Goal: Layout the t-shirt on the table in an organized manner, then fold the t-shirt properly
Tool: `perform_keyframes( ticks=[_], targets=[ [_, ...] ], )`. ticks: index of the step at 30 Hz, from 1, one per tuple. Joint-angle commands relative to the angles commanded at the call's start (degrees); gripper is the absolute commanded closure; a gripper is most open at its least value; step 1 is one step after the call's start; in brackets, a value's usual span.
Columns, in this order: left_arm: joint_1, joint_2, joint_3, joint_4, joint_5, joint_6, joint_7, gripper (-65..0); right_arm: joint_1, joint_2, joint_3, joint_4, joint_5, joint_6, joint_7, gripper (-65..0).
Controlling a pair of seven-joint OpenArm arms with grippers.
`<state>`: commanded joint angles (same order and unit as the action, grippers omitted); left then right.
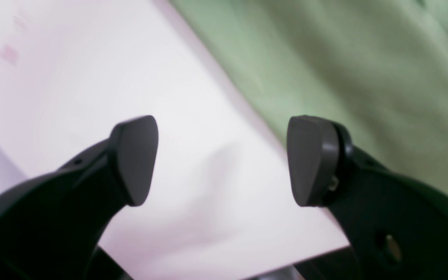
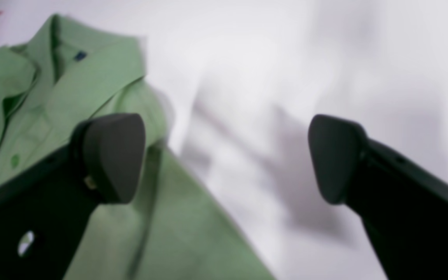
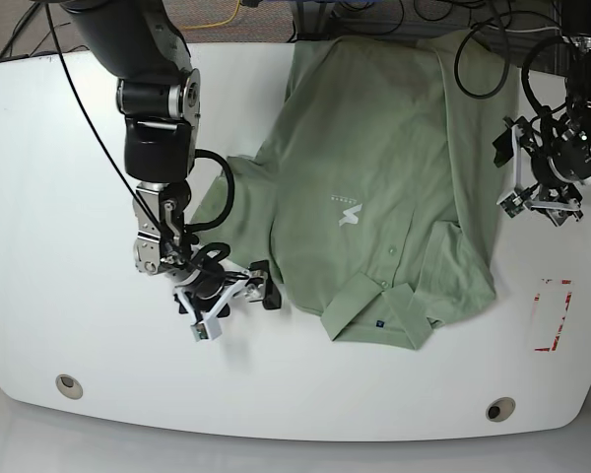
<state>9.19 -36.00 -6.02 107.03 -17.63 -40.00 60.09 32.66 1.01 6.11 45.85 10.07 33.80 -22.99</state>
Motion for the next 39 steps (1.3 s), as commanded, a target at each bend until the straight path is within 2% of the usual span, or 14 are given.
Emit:
perform_keyframes(
  ticks=[5,6,15,22,27,30,31,32,36,39],
  targets=[
    [0.26,0.26,-0.09,0.00,-0.09,0.00,0.00,-48.5,-0.26,-0.62,-5.71,-0.35,0.53,-0.35,0.00,-65.0],
    [0.26,1.23,-0.18,0.00,-0.09,0.00,0.00,-48.5,-0.35,-1.32,-6.07,-0.35,0.53,-0.35,0.00,-65.0],
    [3.60,4.22,-6.95,0.70,-0.09,0.00,0.00,-48.5,-1.23,-3.60,-6.15,-0.35,0.09,-0.35,0.00,-65.0],
    [6.77,5.89,-7.47,2.55,-0.18,0.00,0.00,-48.5,-1.41,-4.04,-6.15,-0.44,0.00,-0.35,0.18,-65.0],
    [8.70,10.64,-8.53,2.81,-0.18,0.00,0.00,-48.5,-2.20,-4.13,-6.15,-0.44,0.00,-0.44,1.23,-64.2],
    [10.20,13.98,-11.96,2.81,-0.18,0.00,0.00,-48.5,-2.73,-4.13,-6.15,-0.44,0.00,-0.44,1.23,-50.7],
    [10.81,16.44,-14.51,2.81,-0.18,0.00,0.00,-48.5,-2.90,-4.22,-6.15,-0.44,0.00,-0.44,1.23,-40.6],
    [11.08,17.41,-15.56,2.81,-0.18,0.00,0.00,-48.5,-2.90,-4.22,-6.15,-0.44,0.00,-0.44,1.23,-36.5],
    [13.36,21.54,-20.92,2.81,0.09,0.00,0.00,-48.5,-4.13,-4.31,-6.15,-0.44,0.00,-0.44,1.23,-11.6],
    [16.00,21.98,-22.33,2.81,-0.09,0.00,0.00,-48.5,-4.84,-4.31,-6.24,-0.44,0.00,-0.44,1.23,-4.3]
  ],
)
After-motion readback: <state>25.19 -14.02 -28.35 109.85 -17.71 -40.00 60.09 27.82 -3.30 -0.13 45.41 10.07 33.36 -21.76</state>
